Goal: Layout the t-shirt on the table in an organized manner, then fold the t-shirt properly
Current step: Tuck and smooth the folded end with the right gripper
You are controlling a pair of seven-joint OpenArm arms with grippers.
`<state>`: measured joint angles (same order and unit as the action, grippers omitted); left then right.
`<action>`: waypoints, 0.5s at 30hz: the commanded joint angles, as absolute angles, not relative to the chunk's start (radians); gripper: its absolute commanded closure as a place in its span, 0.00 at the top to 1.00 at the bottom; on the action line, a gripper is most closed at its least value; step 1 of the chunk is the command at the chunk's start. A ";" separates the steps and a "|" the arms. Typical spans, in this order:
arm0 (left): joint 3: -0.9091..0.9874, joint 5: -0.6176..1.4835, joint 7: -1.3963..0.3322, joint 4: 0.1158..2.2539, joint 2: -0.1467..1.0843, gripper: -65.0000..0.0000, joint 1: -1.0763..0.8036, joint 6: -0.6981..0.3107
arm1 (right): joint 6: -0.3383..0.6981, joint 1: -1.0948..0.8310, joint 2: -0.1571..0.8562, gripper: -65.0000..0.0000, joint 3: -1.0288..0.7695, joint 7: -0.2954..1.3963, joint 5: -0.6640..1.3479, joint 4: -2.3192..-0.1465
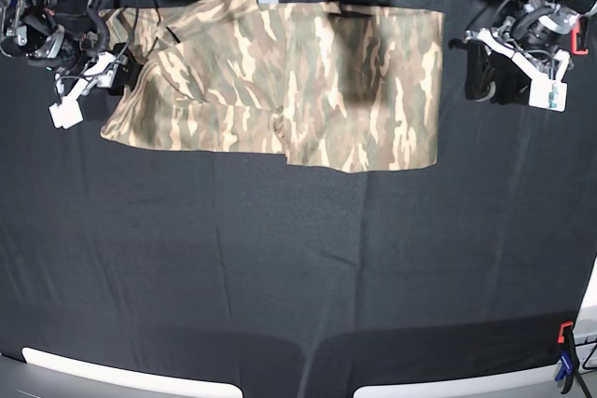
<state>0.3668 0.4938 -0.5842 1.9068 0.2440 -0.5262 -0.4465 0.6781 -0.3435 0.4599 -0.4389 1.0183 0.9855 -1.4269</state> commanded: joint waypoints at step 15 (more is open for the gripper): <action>0.372 0.506 -0.561 1.925 0.253 0.38 -0.529 -0.450 | 0.698 -0.344 0.476 0.55 -0.441 1.060 1.082 -1.433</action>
<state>0.3668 0.4938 -0.5842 1.9068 0.2440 -0.5266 -0.4465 0.6922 -0.3458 0.4622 -0.4381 1.0565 1.0748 -1.4265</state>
